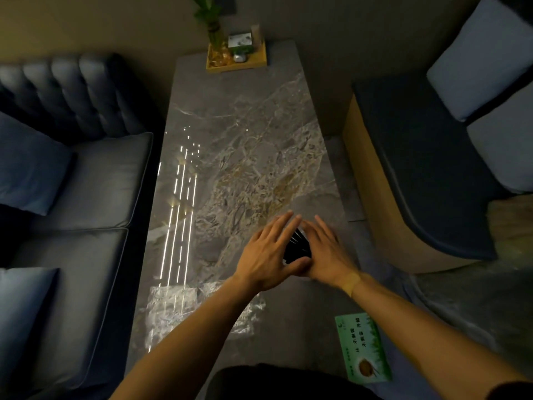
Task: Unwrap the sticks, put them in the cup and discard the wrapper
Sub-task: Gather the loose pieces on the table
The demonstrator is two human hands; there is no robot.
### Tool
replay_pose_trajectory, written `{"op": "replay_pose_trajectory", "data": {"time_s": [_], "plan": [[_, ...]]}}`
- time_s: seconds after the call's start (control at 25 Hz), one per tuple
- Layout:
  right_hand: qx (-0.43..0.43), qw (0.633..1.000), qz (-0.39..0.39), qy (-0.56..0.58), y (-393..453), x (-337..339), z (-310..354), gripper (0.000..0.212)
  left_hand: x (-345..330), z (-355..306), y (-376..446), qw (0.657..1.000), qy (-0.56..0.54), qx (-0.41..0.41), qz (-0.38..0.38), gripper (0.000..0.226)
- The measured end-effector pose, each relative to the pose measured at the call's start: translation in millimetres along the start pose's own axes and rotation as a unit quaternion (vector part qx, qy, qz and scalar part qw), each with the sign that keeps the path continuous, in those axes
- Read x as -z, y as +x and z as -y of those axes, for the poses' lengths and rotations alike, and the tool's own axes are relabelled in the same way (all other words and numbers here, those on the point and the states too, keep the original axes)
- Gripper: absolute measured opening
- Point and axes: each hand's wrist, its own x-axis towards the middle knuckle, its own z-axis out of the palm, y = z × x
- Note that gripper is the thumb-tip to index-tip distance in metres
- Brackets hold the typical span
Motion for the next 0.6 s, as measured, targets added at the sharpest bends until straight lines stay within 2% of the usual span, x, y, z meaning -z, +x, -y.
{"op": "replay_pose_trajectory", "data": {"time_s": [0.16,0.32,0.48,0.6], "plan": [[0.009,1.000,-0.008,0.007,9.4,-5.8,5.1,0.091,-12.7,-7.5,1.0,0.998,-0.045,0.041,-0.006,0.071],[0.015,0.995,-0.091,0.043,7.5,-10.7,6.9,0.073,-19.1,-25.9,2.9,0.989,-0.132,0.061,-0.015,0.063],[0.016,0.994,-0.101,-0.031,3.3,-18.7,6.2,0.062,-23.2,-38.7,4.1,0.981,-0.182,0.065,0.001,0.069],[-0.005,0.988,-0.144,0.053,4.3,-17.7,6.5,0.060,-16.9,-40.3,5.4,0.981,-0.181,0.065,0.013,0.070]]}}
